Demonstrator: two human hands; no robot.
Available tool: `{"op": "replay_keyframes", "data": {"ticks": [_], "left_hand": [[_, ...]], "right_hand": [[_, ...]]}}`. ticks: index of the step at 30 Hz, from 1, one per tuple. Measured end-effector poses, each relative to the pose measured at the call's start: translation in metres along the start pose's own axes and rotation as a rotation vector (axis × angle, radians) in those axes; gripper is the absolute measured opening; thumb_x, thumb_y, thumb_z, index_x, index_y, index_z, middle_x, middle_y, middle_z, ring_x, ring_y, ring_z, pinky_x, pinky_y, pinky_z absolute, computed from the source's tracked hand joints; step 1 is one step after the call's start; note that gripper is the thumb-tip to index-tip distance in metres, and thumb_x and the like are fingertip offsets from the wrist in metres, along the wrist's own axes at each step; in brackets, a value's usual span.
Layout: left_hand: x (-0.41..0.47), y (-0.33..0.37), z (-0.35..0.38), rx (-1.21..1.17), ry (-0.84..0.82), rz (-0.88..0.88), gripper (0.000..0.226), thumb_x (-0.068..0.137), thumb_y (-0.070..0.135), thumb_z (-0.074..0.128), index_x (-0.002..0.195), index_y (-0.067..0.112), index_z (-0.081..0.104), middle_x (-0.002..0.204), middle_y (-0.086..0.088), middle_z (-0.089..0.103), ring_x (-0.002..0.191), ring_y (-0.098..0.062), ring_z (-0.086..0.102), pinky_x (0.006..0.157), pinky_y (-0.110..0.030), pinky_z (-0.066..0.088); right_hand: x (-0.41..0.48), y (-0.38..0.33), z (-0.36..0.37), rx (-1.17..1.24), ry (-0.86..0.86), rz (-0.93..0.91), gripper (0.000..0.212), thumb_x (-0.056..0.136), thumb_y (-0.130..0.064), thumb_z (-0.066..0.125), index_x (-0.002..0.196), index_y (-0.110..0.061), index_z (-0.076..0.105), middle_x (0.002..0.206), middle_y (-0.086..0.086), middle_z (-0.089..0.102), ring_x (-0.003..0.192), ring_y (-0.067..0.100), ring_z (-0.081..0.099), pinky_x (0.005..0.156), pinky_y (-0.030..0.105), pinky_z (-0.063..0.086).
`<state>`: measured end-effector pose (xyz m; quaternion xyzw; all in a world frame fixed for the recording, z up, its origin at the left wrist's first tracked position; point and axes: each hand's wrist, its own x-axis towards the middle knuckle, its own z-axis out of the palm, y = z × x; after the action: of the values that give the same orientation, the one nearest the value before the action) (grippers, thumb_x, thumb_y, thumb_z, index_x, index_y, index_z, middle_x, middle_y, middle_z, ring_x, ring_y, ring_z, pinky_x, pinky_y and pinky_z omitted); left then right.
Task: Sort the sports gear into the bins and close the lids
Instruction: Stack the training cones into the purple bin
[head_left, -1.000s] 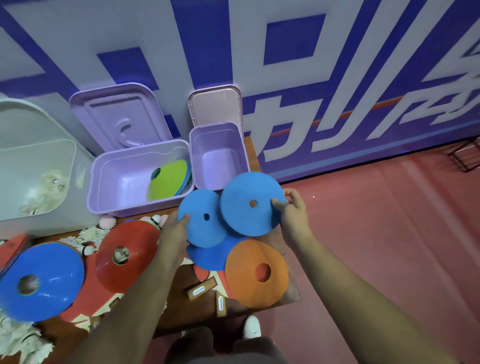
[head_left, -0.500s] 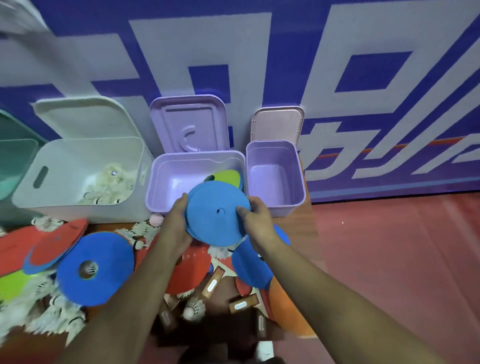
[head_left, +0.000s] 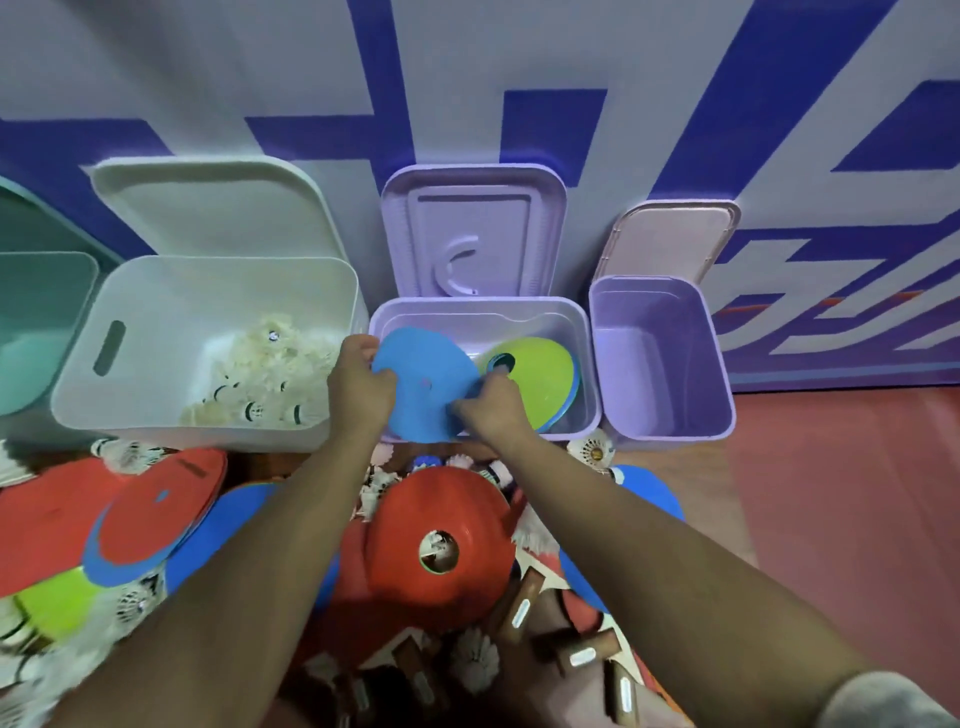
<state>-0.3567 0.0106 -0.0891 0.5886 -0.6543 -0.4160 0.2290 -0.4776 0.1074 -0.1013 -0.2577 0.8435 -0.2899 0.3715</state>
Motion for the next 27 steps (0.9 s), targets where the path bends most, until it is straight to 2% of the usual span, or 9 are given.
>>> {"op": "replay_keyframes", "data": {"ticks": [3,7,9,11,16,18,22,25,27], "left_hand": [[0.013,-0.001,0.009,0.113,-0.084,0.026,0.043,0.085,0.0,0.051,0.127,0.011,0.051,0.123,-0.011,0.061,0.11,-0.031,0.057,0.088,-0.03,0.043],[0.017,-0.01,0.012,0.242,-0.236,0.048,0.053,0.091,0.013,0.054,0.142,0.013,0.041,0.141,-0.01,0.05,0.126,-0.03,0.049,0.103,-0.036,0.038],[0.008,-0.014,0.006,0.23,-0.253,0.092,0.051,0.092,0.014,0.054,0.141,0.013,0.042,0.143,-0.007,0.048,0.129,-0.025,0.047,0.106,-0.034,0.037],[-0.009,-0.018,-0.003,0.145,-0.26,0.157,0.04,0.091,0.01,0.054,0.131,0.012,0.05,0.136,-0.007,0.053,0.124,-0.02,0.052,0.105,-0.034,0.041],[-0.088,-0.034,-0.026,0.136,-0.319,0.308,0.016,0.088,0.004,0.057,0.1,0.013,0.063,0.094,0.002,0.064,0.083,-0.007,0.06,0.075,-0.006,0.042],[-0.119,-0.051,-0.03,0.218,-0.388,0.396,0.014,0.086,0.003,0.059,0.093,0.014,0.064,0.088,0.004,0.062,0.08,-0.006,0.057,0.074,-0.01,0.041],[-0.16,-0.084,-0.027,0.5,-0.437,0.485,0.015,0.086,0.017,0.06,0.1,0.018,0.06,0.095,0.004,0.063,0.094,-0.016,0.052,0.088,-0.033,0.044],[-0.176,-0.093,-0.02,0.826,-0.471,0.528,0.034,0.088,0.035,0.055,0.118,0.022,0.05,0.109,0.004,0.065,0.106,-0.021,0.05,0.092,-0.036,0.039],[-0.183,-0.093,-0.017,0.894,-0.449,0.548,0.039,0.088,0.032,0.056,0.125,0.021,0.047,0.112,0.003,0.064,0.109,-0.021,0.049,0.093,-0.036,0.035]], "right_hand": [[0.004,-0.002,0.012,0.041,-0.06,0.029,0.028,0.08,-0.014,0.065,0.102,0.002,0.064,0.091,0.015,0.064,0.089,0.029,0.061,0.066,0.031,0.042],[-0.006,0.003,0.01,0.055,-0.091,0.004,0.044,0.09,-0.017,0.057,0.132,-0.002,0.052,0.126,0.014,0.061,0.116,0.029,0.057,0.089,0.029,0.042],[-0.014,0.008,0.002,0.009,-0.08,-0.045,0.053,0.09,-0.023,0.054,0.139,-0.004,0.047,0.127,0.018,0.061,0.116,0.031,0.058,0.097,0.033,0.044],[-0.028,0.013,-0.01,0.032,-0.053,-0.082,0.055,0.084,-0.03,0.053,0.134,-0.007,0.052,0.113,0.017,0.067,0.102,0.029,0.065,0.094,0.039,0.05],[-0.083,0.049,-0.026,-0.012,0.044,-0.226,0.007,0.089,-0.017,0.058,0.091,-0.011,0.061,0.089,0.006,0.066,0.083,0.023,0.059,0.07,0.033,0.044],[-0.105,0.071,-0.02,-0.047,0.022,-0.251,0.003,0.088,-0.018,0.06,0.088,-0.016,0.058,0.087,0.003,0.063,0.083,0.022,0.057,0.07,0.031,0.041],[-0.132,0.101,0.003,-0.147,-0.113,-0.272,0.034,0.089,-0.022,0.06,0.121,-0.011,0.061,0.114,0.009,0.063,0.108,0.024,0.057,0.09,0.026,0.04],[-0.144,0.103,0.014,-0.182,-0.175,-0.318,0.044,0.091,-0.021,0.057,0.133,-0.009,0.055,0.129,0.012,0.058,0.122,0.024,0.052,0.1,0.022,0.034],[-0.147,0.101,0.016,-0.188,-0.185,-0.326,0.045,0.092,-0.021,0.056,0.135,-0.007,0.054,0.132,0.013,0.057,0.125,0.024,0.051,0.101,0.02,0.031]]}}
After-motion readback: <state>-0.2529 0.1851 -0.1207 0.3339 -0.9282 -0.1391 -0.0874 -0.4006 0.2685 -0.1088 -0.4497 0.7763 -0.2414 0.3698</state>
